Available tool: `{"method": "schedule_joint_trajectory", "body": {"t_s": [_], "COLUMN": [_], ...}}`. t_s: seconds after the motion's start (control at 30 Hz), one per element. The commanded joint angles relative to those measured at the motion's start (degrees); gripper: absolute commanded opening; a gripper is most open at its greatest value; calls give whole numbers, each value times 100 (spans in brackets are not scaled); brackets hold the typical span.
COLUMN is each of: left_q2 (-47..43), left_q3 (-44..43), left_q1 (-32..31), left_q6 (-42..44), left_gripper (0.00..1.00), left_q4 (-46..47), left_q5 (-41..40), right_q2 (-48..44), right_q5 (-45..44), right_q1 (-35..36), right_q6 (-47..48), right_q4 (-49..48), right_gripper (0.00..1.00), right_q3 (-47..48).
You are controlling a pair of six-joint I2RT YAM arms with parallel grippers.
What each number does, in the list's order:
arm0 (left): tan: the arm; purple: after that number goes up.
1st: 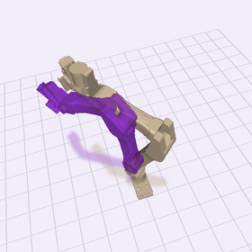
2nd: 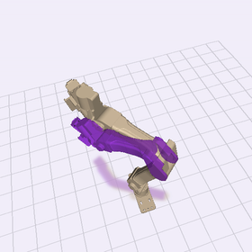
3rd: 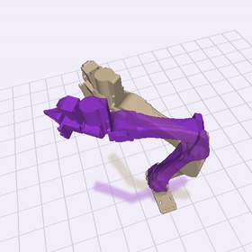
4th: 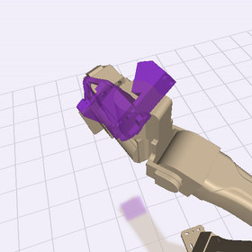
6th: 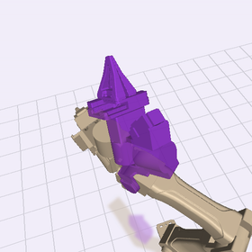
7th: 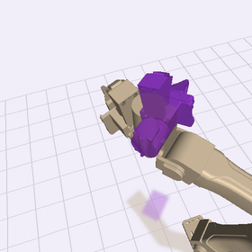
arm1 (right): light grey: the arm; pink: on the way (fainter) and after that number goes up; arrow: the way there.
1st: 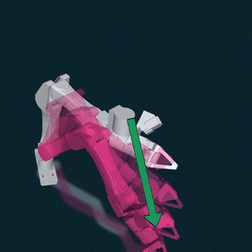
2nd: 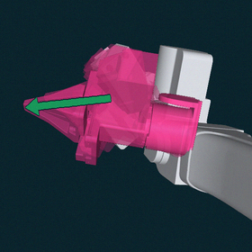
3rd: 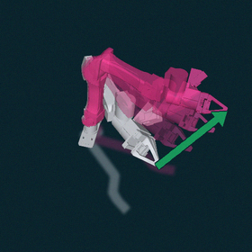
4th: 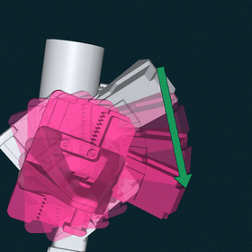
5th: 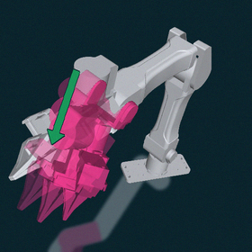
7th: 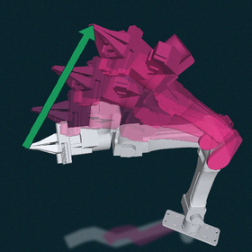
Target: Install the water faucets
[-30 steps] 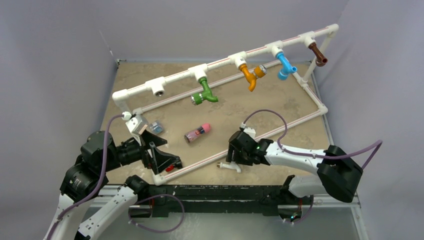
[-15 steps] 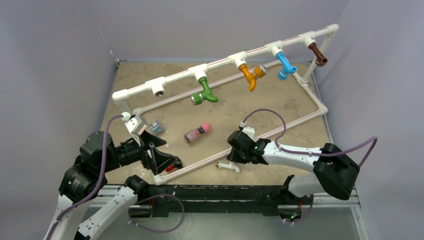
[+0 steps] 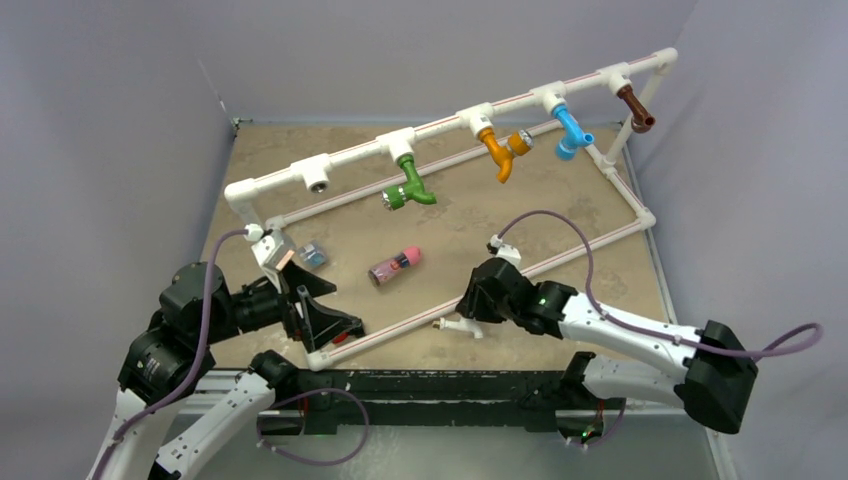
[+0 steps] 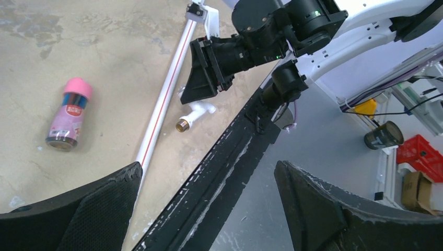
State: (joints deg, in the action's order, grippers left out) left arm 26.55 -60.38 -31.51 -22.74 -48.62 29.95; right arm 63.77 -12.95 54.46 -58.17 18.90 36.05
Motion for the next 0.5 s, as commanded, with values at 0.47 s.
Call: {"method": "schedule_joint_trajectory", "body": {"t_s": [0.47], "left_q2": [64], "left_q3": [768], "left_q1": [33], "left_q6": [-1312], "left_gripper": [98], "left_q4": [31], "left_q5": [229], "right_q2": [-1035], "right_q5": [-686], "right_q1": [1317], "right_q6": [-102], "right_q4": [-1533], "right_gripper": [0], "right_q3": [266]}}
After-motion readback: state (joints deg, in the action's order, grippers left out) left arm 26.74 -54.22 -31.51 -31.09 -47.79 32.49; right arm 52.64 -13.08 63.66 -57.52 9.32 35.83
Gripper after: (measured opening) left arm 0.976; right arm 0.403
